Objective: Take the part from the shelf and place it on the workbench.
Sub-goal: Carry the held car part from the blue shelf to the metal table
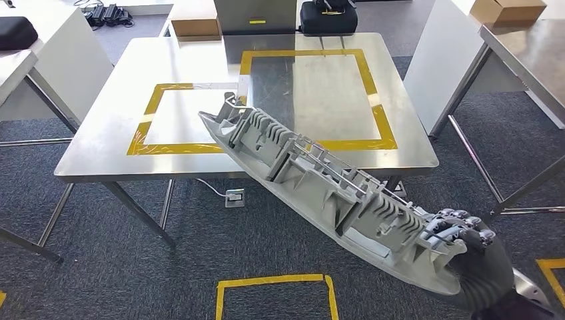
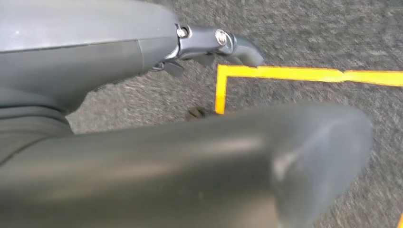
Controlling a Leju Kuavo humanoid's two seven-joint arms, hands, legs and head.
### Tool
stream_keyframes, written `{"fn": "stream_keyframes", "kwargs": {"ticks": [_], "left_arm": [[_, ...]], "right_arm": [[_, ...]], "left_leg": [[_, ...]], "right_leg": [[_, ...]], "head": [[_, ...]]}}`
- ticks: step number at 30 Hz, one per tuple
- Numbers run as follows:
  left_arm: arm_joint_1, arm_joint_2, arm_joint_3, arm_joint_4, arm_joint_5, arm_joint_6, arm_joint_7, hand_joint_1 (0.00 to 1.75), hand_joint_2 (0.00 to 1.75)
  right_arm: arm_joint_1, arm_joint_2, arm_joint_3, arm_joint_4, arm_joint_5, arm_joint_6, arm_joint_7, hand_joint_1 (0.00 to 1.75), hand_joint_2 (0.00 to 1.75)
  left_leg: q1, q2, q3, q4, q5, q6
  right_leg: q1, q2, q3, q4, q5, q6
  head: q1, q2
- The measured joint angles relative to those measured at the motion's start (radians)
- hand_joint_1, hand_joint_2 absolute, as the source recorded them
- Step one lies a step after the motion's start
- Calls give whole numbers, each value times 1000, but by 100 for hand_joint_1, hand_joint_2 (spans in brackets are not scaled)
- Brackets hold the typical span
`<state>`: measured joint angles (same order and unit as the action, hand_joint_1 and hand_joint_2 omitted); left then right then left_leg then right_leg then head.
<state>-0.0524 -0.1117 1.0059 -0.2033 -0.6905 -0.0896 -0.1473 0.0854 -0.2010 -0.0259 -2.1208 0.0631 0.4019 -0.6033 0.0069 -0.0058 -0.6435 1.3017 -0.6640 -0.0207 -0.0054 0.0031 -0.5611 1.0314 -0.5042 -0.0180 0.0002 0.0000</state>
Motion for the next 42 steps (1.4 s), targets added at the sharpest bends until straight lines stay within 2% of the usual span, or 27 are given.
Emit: {"fn": "stream_keyframes", "kwargs": {"ticks": [1, 2, 4, 6, 8, 10, 12, 14, 15, 16, 17, 19, 20, 22, 23, 25, 27, 29, 30, 31, 32, 33, 35, 36, 37, 40, 42], "left_arm": [[1, 0, 0, 0, 0, 0, 0, 0, 0], [2, 1, 0, 0, 0, 0, 0, 0, 0], [3, 3, 0, 0, 0, 0, 0, 0, 0], [3, 4, 0, 0, 0, -1, 0, 0, 0], [2, 5, 0, 0, 0, -2, -2, 0, 0], [1, 5, 0, 0, 0, -4, -6, 0, 0], [0, 5, 0, 0, 0, -4, -11, 0, 0], [0, 6, 0, 0, 0, -5, -15, 0, 0], [0, 6, 1, 0, 0, -5, -17, 0, 0], [1, 6, 1, 0, 0, -5, -17, 0, 0], [1, 6, 1, 0, 0, -5, -18, 0, 0], [0, 4, 1, 0, 0, -5, -18, 0, 0], [0, 3, 1, 0, 0, -5, -18, 0, 0], [-1, 1, 1, 0, 1, -5, -18, 0, 0], [-2, 1, 2, 0, 1, -5, -17, 0, 0], [-2, 1, 2, 0, 3, -5, -17, 0, 0], [-5, -1, 2, 0, 6, -5, -17, 0, 0], [-5, -2, 2, 0, 9, -5, -17, 0, 0], [-3, -2, 2, 0, 10, -4, -17, 0, 0], [-1, -2, 2, 0, 11, -4, -17, 0, 0], [1, -2, 3, 0, 11, -4, -17, 0, 0], [2, -2, 3, 0, 12, -3, -18, 0, 0], [3, -2, 4, 1, 12, -3, -21, 0, 0], [3, -3, 4, 1, 11, -3, -21, 0, 0], [4, -3, 4, 1, 11, -3, -22, 0, 0], [3, -7, 5, 1, 11, -3, -23, 0, 0], [0, -9, 6, 0, 11, -3, -24, 0, 0]], "right_arm": [[-6, 0, 0, 1, 0, 0, 3, 175, 175], [-11, 0, 0, 2, 0, 1, 7, 175, 175], [-26, 0, 0, 4, -2, 2, 13, 175, 175], [-41, 0, 1, 6, -4, 4, 17, 175, 175], [-50, -2, 2, 8, -7, 7, 19, 175, 175], [-57, -4, 4, 11, -7, 8, 19, 175, 175], [-64, -7, 6, 15, -8, 7, 17, 175, 175], [-69, -9, 9, 20, -6, 1, 16, 175, 175], [-69, -10, 10, 24, -5, -2, 16, 175, 175], [-69, -12, 12, 27, -4, -5, 16, 175, 175], [-69, -13, 13, 30, -3, -7, 17, 175, 175], [-70, -16, 17, 33, -2, -9, 17, 175, 175], [-71, -18, 19, 35, -2, -9, 17, 175, 175], [-75, -19, 24, 37, -1, -11, 18, 175, 175], [-76, -19, 26, 38, 0, -11, 19, 175, 175], [-79, -20, 29, 40, 1, -12, 20, 175, 175], [-85, -20, 31, 41, 2, -12, 20, 175, 175], [-90, -19, 33, 42, 3, -13, 20, 175, 175], [-90, -19, 34, 44, 4, -14, 20, 175, 175], [-90, -19, 35, 45, 6, -16, 21, 175, 175], [-90, -19, 38, 46, 11, -18, 22, 175, 175], [-90, -19, 40, 47, 16, -21, 23, 175, 175], [-89, -18, 47, 48, 26, -27, 24, 175, 175], [-90, -18, 51, 48, 29, -29, 24, 175, 175], [-90, -17, 54, 48, 32, -30, 24, 175, 175], [-89, -16, 60, 46, 39, -35, 27, 175, 175], [-91, -15, 64, 46, 43, -38, 31, 175, 175]], "left_leg": [[0, 0, -18, -1, 4, -1], [0, 0, -20, -36, 32, 0], [-1, 2, -3, -153, 130, 5], [-3, 4, 12, -226, 188, 18], [-4, 4, 19, -236, 187, 34], [0, 0, 33, -243, 185, 47], [4, -2, 51, -250, 176, 56], [4, -2, 66, -253, 162, 59], [4, -3, 74, -253, 155, 59], [4, -4, 84, -253, 146, 59], [4, -6, 97, -253, 137, 58], [4, -7, 122, -254, 118, 55], [3, -8, 133, -254, 109, 51], [0, -8, 149, -257, 96, 38], [-1, -7, 157, -257, 95, 30], [-2, -4, 168, -243, 93, 18], [-2, -2, 136, -174, 69, 11], [0, -1, 60, -63, 28, 5], [0, -1, 22, -24, 9, 2], [1, -1, -5, -12, 0, 0], [1, -1, -18, -28, 9, 0], [1, 0, -19, -72, 41, 2], [0, 1, -8, -182, 147, 9], [-2, 2, -3, -218, 184, 14], [-3, 2, -2, -235, 206, 20], [-1, 0, 13, -244, 201, 41], [3, -2, 33, -251, 192, 52]], "right_leg": [[0, 1, 11, 0, -10, 1], [-1, 1, 25, 0, -20, 2], [0, 1, 52, 1, -42, 10], [2, 2, 66, 1, -61, 21], [5, 3, 73, 3, -66, 35], [4, 1, 66, 35, -62, 46], [2, 0, 10, 127, -78, 56], [0, 1, -78, 242, -123, 64], [-1, 0, -114, 275, -138, 65], [-2, 0, -136, 279, -134, 64], [-2, 0, -141, 251, -108, 63], [0, -1, -115, 128, -10, 53], [3, -3, -101, 75, 18, 48], [8, -4, -84, 21, 31, 36], [10, -2, -78, 18, 20, 30], [5, 0, -52, 5, 29, 14], [1, -1, -25, 1, 25, 3], [1, -1, -9, 0, 11, -2], [1, 0, -1, 0, 2, -3], [1, 1, 10, 0, -8, -3], [1, 2, 23, 0, -19, -2], [0, 2, 38, 0, -30, 1], [1, 2, 63, 1, -54, 9], [2, 3, 70, 1, -64, 15], [3, 3, 75, 0, -70, 21], [5, 3, 77, 19, -67, 40], [2, 1, 35, 95, -70, 51]], "head": [[-1, 0], [-2, 0], [-3, 0], [-4, 0], [-5, 0], [-3, 0], [2, 0], [5, 0], [6, 0], [6, 0], [7, 0], [10, 0], [12, 0], [14, 0], [13, 0], [11, 0], [5, 0], [0, 0], [-1, 0], [-1, 0], [-2, 0], [-3, 0], [-5, 0], [-5, 0], [-5, 0], [-5, 0], [-2, 0]]}}
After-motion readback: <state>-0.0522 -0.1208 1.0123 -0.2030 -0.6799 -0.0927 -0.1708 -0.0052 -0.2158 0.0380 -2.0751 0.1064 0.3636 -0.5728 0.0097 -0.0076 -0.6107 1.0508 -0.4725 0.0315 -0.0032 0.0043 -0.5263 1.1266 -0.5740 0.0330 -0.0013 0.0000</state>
